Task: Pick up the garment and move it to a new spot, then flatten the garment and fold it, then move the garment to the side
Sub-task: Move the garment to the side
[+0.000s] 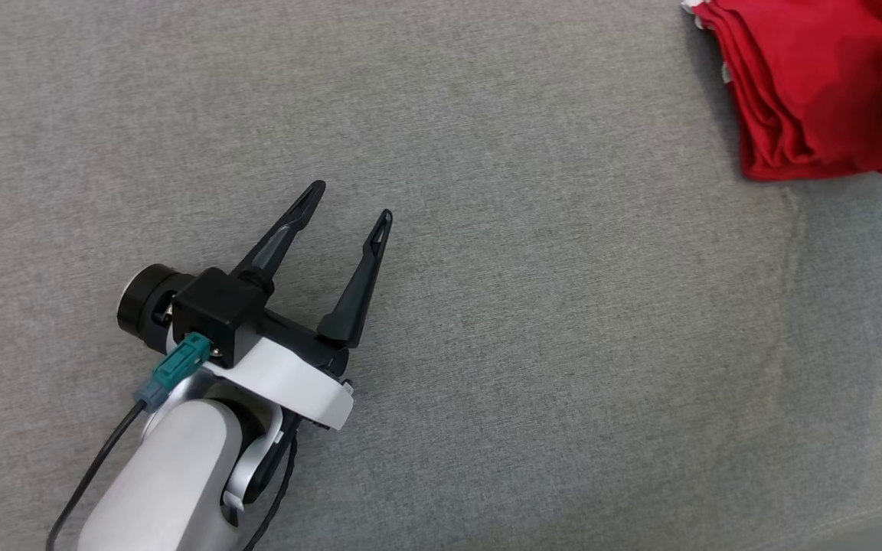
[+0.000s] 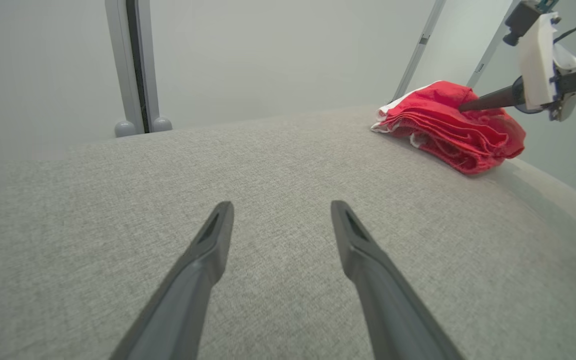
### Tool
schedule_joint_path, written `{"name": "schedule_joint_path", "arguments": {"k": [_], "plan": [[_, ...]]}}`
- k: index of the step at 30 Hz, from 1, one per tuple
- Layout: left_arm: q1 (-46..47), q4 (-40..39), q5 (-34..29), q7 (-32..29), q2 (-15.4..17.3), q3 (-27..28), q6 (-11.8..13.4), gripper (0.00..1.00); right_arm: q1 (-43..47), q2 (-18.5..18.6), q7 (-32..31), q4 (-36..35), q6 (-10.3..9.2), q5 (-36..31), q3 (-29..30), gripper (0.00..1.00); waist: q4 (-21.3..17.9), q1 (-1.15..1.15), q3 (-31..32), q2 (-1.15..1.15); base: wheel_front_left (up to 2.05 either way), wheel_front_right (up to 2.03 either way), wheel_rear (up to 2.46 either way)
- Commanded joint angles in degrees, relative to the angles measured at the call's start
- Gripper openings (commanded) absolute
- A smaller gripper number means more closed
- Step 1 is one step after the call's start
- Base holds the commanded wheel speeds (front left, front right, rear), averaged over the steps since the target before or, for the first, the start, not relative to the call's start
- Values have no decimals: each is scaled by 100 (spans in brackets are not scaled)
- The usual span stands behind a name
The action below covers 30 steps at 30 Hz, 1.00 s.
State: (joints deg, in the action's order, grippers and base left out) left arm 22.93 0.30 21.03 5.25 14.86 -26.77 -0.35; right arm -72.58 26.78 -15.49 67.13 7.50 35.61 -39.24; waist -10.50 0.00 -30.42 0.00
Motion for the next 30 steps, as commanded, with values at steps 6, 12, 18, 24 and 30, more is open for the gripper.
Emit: {"name": "schedule_joint_path", "arguments": {"k": [6, 12, 18, 24, 30], "plan": [[20, 175, 92, 211, -53, 29, 32, 100, -97, -71, 289, 375, -2, -220, -108, 100, 105, 0, 304, 0, 0, 0, 0], [-210, 388, 238, 460, -102, 115, 76, 100, 137, -168, 897, 322, -2, -304, -218, 100, 118, 0, 956, 0, 0, 0, 0], [-550, 491, 465, 650, 40, 479, 259, 100, 575, -228, 1837, -128, -2, -142, -309, 100, 123, 0, 1729, 0, 0, 0, 0], [-984, 436, 679, 711, 222, 880, 489, 100, 1126, -272, 2633, -659, -2, 58, -255, 100, 161, 0, 2346, 0, 0, 0, 0], [-1377, 350, 830, 719, 317, 1079, 663, 100, 1727, -206, 2972, -1148, -2, 153, 15, 100, 269, 0, 2715, 0, 0, 0, 0]]}}
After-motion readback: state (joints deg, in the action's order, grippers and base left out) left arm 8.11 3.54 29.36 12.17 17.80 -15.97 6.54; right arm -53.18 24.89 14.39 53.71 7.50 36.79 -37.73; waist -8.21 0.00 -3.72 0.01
